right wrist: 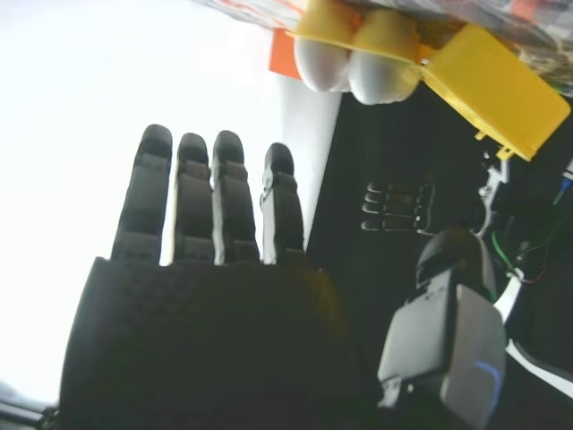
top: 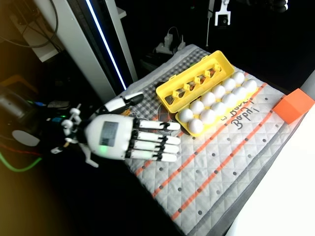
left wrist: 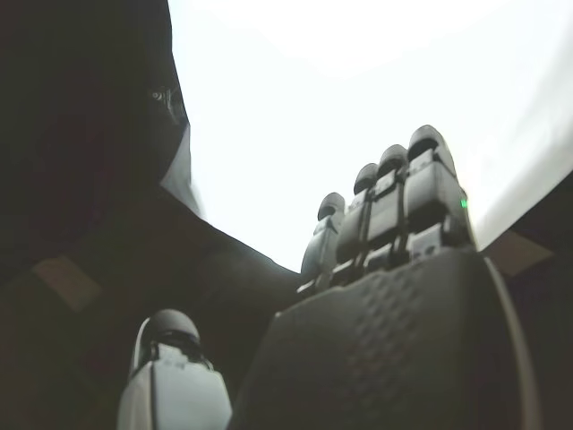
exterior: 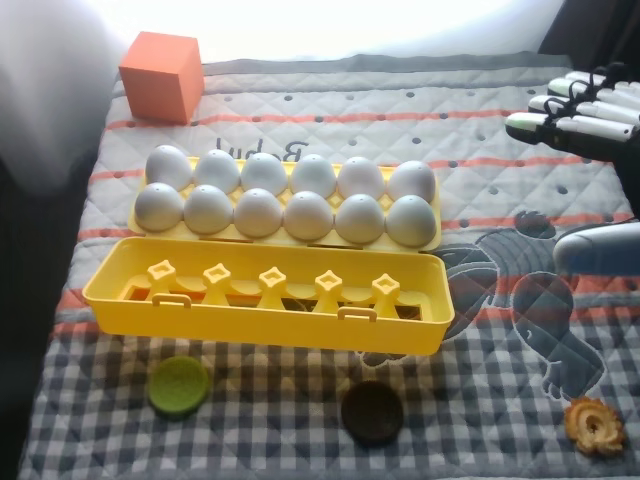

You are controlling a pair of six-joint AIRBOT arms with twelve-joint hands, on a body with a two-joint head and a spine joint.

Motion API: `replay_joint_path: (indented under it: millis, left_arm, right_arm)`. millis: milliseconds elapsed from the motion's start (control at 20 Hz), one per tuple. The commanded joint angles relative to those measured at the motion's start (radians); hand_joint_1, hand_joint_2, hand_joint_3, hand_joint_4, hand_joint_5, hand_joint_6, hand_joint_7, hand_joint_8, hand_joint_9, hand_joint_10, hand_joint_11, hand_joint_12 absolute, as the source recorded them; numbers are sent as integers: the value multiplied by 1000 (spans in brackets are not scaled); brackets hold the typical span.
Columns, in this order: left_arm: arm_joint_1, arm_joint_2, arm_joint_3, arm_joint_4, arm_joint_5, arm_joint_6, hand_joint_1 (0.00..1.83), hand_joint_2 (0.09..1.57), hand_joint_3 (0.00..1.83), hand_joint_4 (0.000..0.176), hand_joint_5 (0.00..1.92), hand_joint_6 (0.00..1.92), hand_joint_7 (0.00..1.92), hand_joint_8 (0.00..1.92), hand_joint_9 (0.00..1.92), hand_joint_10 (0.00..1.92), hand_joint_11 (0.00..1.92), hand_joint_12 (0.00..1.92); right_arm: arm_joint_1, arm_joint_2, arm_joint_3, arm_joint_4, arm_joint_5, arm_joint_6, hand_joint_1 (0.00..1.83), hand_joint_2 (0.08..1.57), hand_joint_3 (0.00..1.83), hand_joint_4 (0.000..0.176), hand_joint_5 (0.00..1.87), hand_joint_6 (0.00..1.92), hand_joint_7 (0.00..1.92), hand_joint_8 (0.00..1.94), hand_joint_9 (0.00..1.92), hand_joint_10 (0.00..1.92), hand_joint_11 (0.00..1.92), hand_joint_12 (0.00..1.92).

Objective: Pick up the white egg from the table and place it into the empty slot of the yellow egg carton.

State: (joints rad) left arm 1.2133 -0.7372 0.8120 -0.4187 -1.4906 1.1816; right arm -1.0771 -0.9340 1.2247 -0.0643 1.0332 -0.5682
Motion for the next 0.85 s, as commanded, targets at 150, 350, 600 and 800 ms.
replay_joint_path:
  millis: [150, 350, 600, 800]
  left_arm:
    - [0, -2, 2, 1, -130, -6, 0, 734, 0, 125, 0, 0, 0, 0, 0, 0, 0, 0]
    - [0, -5, 2, -1, -131, -6, 0, 720, 0, 138, 0, 0, 0, 0, 0, 0, 0, 0]
    - [0, -6, 3, -3, -131, -6, 0, 735, 0, 104, 0, 0, 0, 0, 0, 0, 0, 0]
    - [0, -4, 3, -3, -132, -6, 0, 736, 0, 130, 0, 0, 0, 0, 0, 0, 0, 0]
  right_arm:
    - [2, 7, -16, 36, 123, -36, 0, 814, 0, 99, 208, 3, 155, 2, 16, 4, 0, 0]
    - [-4, 7, -18, 44, 123, -36, 0, 813, 0, 83, 210, 5, 164, 6, 41, 11, 0, 0]
    - [-7, 3, -19, 49, 124, -36, 0, 808, 0, 108, 188, 0, 132, 0, 6, 0, 0, 0]
    - [-7, 4, -19, 49, 133, -36, 0, 816, 0, 117, 166, 0, 126, 0, 22, 7, 0, 0]
